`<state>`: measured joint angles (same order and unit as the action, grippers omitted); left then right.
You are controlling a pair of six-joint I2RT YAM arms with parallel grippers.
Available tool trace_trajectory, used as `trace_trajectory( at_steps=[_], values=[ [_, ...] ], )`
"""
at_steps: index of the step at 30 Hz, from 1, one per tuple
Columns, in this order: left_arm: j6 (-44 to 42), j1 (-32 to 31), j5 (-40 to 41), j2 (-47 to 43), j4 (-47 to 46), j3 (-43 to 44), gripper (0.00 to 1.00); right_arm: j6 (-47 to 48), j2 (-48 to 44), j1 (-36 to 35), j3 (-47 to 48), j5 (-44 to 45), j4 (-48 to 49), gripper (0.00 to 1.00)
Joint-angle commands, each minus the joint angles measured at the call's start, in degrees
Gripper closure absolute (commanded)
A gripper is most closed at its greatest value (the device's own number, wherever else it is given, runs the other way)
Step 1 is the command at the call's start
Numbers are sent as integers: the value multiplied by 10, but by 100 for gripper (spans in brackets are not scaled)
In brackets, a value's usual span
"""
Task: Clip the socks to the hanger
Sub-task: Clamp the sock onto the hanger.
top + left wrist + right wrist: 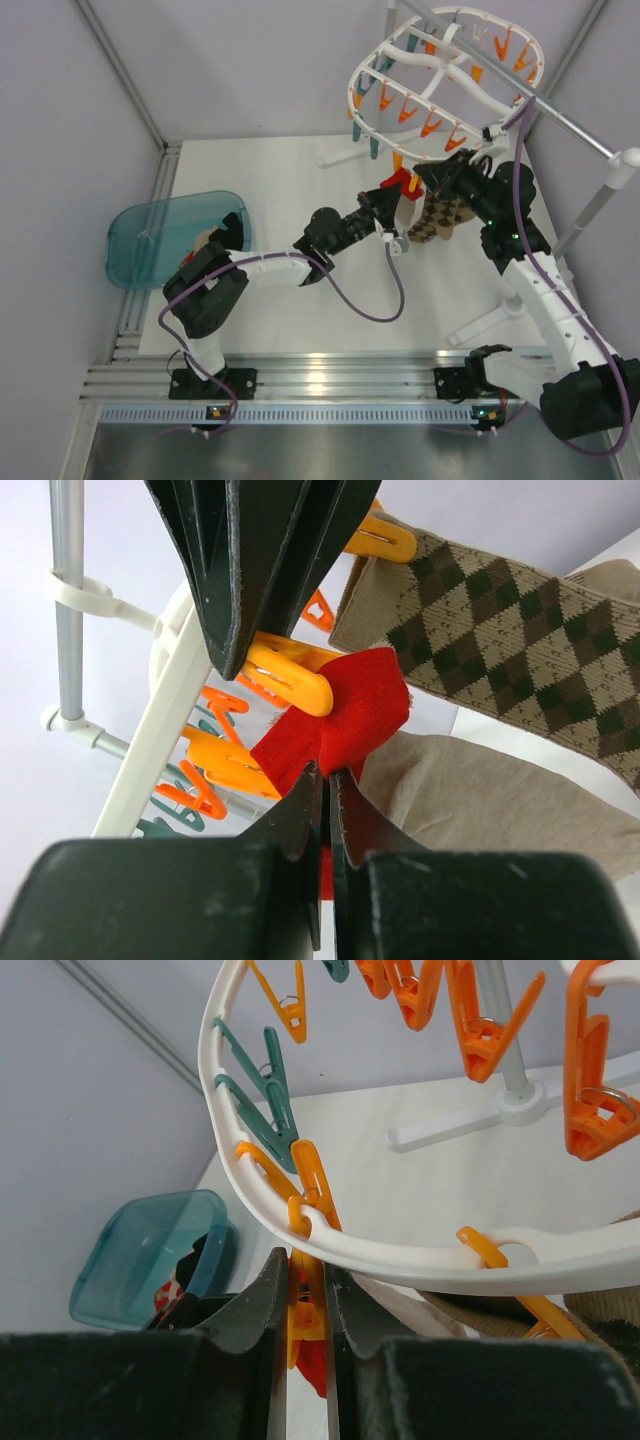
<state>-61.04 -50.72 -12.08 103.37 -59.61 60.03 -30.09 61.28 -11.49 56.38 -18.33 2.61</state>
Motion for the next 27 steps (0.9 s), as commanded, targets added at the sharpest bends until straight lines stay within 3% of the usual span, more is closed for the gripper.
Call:
trace_trajectory(
  at_steps=[1, 7, 14, 18, 20, 23, 24, 27],
  values=[
    [14, -4, 3, 6, -38, 25, 100, -4, 3, 7, 14, -9, 59, 100],
    [27, -7, 6, 12, -29, 37, 100, -3, 3, 7, 13, -19, 64, 100],
    [40, -8, 15, 16, -29, 48, 100, 13, -2, 6, 14, -20, 42, 66],
    [43, -9, 13, 15, -31, 49, 100, 17, -1, 8, 18, -20, 35, 54],
    [46, -9, 12, 14, -31, 47, 100, 18, 0, 8, 21, -20, 32, 53],
    [52, -9, 8, 10, -31, 45, 85, 20, -2, 12, 23, -20, 30, 52],
    [56, -9, 8, 10, -31, 45, 69, 21, -2, 14, 23, -19, 28, 52],
    [75, -9, 14, -3, -19, 33, 53, 25, -4, 23, 26, -24, 21, 52]
  ],
)
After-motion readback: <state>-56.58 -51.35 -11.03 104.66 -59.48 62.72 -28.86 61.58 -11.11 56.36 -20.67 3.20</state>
